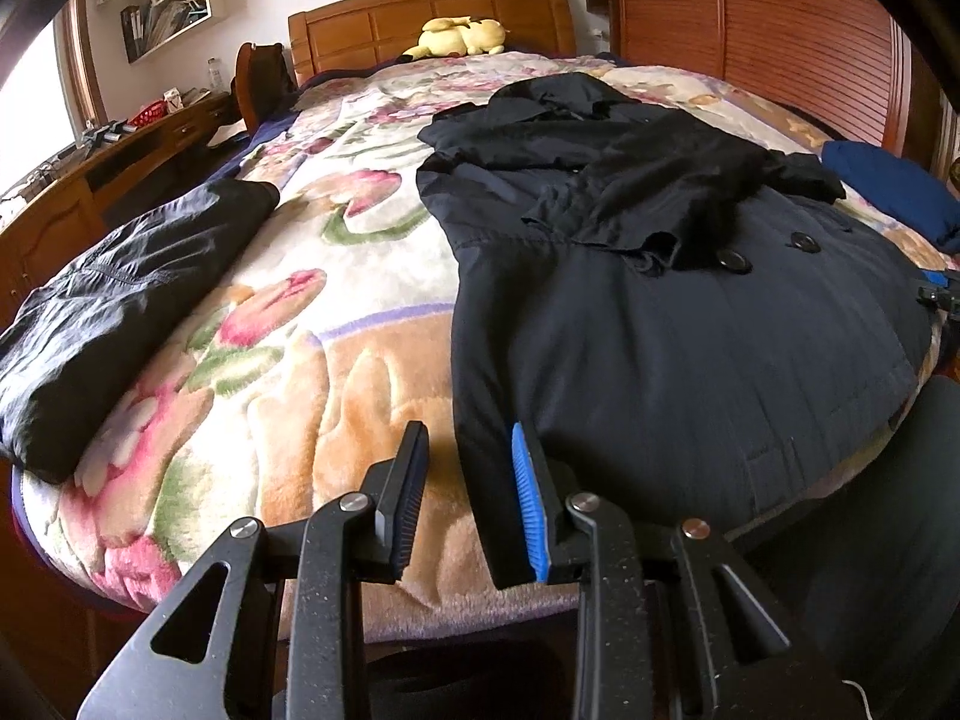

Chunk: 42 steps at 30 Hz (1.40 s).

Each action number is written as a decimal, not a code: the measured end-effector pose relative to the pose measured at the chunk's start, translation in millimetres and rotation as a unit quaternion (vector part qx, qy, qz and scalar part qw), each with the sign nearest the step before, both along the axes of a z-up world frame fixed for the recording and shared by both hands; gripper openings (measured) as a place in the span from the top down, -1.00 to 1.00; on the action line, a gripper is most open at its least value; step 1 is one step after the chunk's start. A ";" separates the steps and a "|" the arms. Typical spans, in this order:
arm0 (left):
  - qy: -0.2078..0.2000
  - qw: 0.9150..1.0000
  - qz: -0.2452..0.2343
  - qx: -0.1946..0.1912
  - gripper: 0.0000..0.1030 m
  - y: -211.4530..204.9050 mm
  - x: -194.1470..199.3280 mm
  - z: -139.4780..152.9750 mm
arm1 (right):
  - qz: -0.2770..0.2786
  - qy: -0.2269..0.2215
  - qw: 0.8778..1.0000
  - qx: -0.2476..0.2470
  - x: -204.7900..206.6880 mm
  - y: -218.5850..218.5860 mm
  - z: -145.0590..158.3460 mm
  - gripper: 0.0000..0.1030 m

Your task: Fold large clothes

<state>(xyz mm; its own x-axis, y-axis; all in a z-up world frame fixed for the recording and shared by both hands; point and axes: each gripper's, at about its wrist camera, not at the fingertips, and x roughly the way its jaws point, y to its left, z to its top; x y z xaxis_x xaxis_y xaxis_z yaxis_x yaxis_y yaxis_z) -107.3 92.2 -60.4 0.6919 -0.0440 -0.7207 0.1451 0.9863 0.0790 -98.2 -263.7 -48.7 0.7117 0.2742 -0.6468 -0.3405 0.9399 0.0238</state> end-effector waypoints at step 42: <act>-0.073 0.995 -0.005 -0.073 0.90 -3.2 -37.1 37.1 | 0.034 -0.093 0.995 0.035 -29.5 6.6 25.2 0.88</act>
<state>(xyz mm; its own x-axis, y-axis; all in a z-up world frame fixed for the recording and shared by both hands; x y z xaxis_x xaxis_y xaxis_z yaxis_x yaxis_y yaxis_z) -144.4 89.0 -23.3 0.7875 -0.1473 -0.5985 0.1517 0.9875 -0.0434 -127.7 -257.2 -23.5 0.7954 0.3650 -0.4839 -0.4078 0.9129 0.0183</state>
